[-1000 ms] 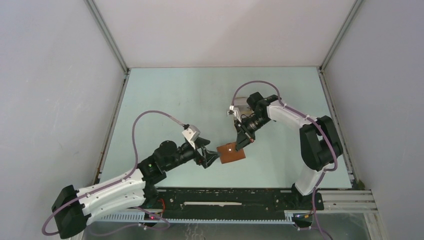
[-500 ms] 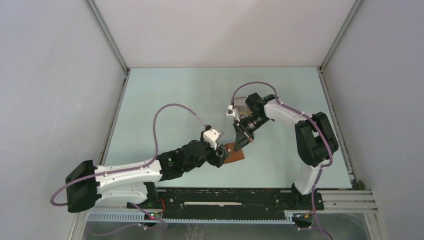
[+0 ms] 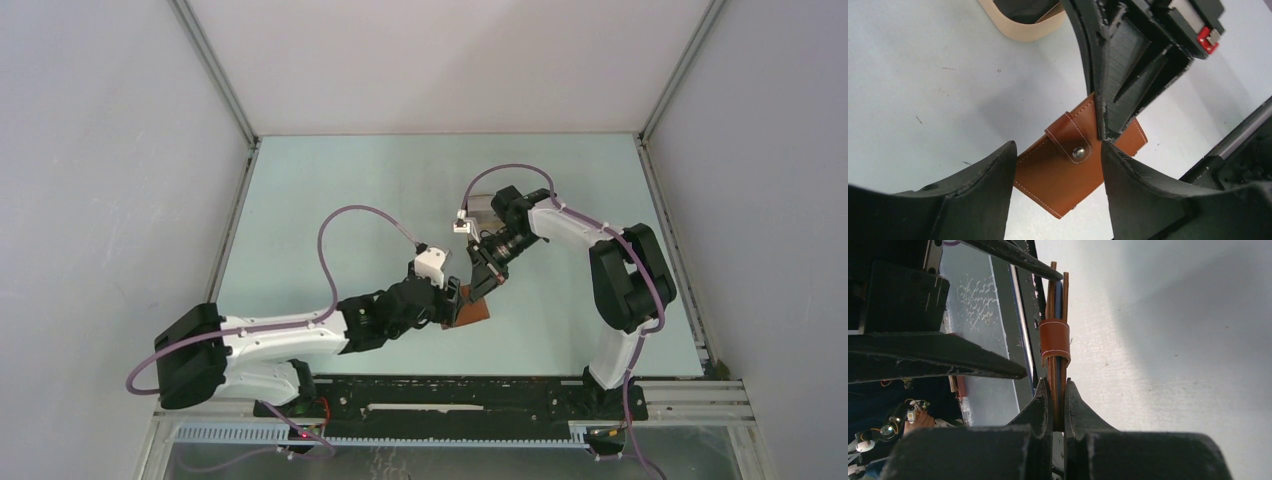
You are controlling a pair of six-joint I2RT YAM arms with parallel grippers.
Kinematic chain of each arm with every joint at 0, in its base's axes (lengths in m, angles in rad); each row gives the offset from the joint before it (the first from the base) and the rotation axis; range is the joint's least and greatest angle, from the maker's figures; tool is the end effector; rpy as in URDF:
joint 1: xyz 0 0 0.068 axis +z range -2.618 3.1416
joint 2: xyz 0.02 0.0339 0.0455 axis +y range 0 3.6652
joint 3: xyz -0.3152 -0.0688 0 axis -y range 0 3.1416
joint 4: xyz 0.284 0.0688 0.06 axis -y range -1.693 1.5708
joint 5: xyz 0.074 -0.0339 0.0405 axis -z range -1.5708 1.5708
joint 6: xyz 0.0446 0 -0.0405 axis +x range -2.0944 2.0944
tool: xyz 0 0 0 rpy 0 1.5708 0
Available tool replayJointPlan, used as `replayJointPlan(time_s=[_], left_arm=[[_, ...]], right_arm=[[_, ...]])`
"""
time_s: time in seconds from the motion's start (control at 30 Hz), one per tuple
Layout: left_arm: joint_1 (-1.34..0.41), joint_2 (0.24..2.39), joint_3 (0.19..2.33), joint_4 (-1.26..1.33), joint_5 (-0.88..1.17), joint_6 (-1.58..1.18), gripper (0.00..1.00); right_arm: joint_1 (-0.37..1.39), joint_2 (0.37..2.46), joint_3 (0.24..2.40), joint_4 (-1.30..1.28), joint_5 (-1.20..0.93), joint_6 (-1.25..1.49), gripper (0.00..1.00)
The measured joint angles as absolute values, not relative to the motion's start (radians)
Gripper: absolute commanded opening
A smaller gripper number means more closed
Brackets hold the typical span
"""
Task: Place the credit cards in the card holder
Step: Open the card holder at the center of the board.
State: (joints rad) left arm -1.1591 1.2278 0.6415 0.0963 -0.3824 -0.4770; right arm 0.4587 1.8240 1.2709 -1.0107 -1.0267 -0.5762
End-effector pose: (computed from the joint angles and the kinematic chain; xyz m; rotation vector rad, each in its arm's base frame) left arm 0.1295 -0.2550 0.2489 0.4654 2.0296 -0.6320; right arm 0.3174 0.1993 0.2234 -1.3315 2.3287 1.5091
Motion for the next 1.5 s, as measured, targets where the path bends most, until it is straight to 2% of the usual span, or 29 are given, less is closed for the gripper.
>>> replayJointPlan(time_s=[0.2, 0.27, 0.67, 1.17, 1.5], left_arm=[[-1.155, 1.296, 0.678, 0.067, -0.421, -0.568, 0.5], [-1.155, 1.31, 0.694, 0.053, -0.426, -0.584, 0.48], [-1.155, 1.313, 0.733, -0.019, -0.421, -0.593, 0.54], [-1.207, 1.285, 0.808, -0.184, -0.407, -0.515, 0.54], [-1.211, 1.403, 0.863, -0.198, -0.416, -0.497, 0.53]], right_arm=[[0.459, 1.824, 1.271, -1.026, -1.014, -0.572, 0.0], [0.459, 1.826, 1.271, -1.029, -1.0, -0.572, 0.0], [0.46, 1.833, 1.271, -1.026, -0.996, -0.553, 0.0], [0.455, 1.838, 1.271, -0.989, -1.002, -0.539, 0.0], [0.454, 1.843, 1.271, -0.983, -1.005, -0.536, 0.0]])
